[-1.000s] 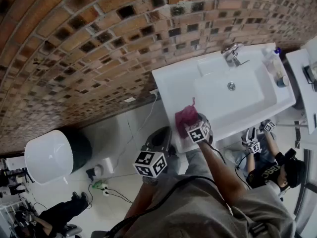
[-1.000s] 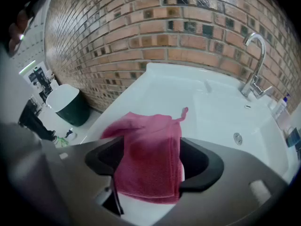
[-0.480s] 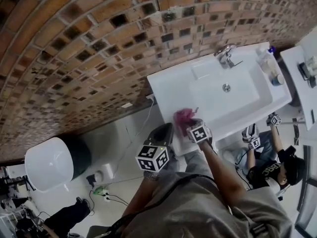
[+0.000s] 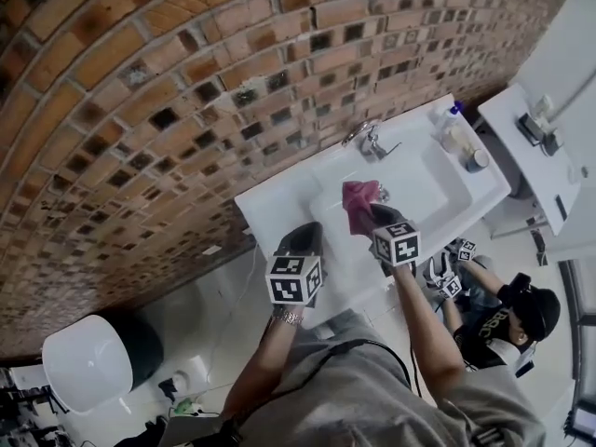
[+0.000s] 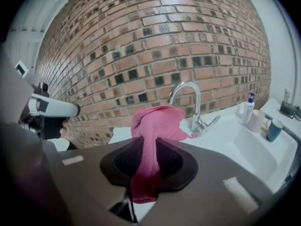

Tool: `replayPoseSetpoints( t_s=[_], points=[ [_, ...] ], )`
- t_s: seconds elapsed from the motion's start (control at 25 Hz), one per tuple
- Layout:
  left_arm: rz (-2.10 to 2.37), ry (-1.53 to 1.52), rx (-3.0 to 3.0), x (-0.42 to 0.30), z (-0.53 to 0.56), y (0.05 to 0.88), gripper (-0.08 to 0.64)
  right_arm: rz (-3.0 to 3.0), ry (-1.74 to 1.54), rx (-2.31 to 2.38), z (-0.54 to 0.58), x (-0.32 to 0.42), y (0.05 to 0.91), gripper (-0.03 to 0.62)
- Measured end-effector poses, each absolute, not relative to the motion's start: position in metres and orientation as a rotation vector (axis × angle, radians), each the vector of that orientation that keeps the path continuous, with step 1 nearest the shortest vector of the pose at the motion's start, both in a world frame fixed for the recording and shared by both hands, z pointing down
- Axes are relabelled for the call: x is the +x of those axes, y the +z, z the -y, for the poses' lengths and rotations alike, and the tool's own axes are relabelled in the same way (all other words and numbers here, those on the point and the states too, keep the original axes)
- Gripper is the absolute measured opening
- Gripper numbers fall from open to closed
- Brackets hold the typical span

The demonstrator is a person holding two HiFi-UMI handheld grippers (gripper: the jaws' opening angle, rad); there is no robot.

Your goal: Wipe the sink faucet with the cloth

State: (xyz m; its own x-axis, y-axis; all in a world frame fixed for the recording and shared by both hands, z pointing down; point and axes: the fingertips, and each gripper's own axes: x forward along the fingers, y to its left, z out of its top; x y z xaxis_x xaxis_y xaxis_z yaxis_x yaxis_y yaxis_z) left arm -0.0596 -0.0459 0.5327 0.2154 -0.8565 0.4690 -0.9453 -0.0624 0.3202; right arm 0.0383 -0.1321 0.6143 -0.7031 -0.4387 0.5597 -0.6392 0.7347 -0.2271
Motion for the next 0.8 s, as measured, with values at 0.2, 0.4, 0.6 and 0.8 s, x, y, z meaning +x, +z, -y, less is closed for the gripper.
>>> replayPoseSetpoints(
  t_s=[0.2, 0.4, 0.6, 0.8],
  points=[
    [1.615, 0.216, 1.968, -0.043, 0.095, 0.528, 0.02, 2.448, 0.532, 0.937, 0.206, 0.044, 0.582, 0.08],
    [1.519, 0.188, 2.07, -0.027, 0.121, 0.506, 0.019, 2.429, 0.489, 0.992, 0.257, 0.036, 0.56, 0.08],
    [1.46, 0.157, 2.099, -0.031, 0.125, 0.499, 0.018, 2.386, 0.65, 1.156, 0.327, 0.049, 0.539, 0.08],
    [1.469, 0.21, 2.137, -0.044, 0.133, 0.491, 0.02, 2.343, 0.757, 1.201, 0.384, 0.042, 0.552, 0.08]
  ],
)
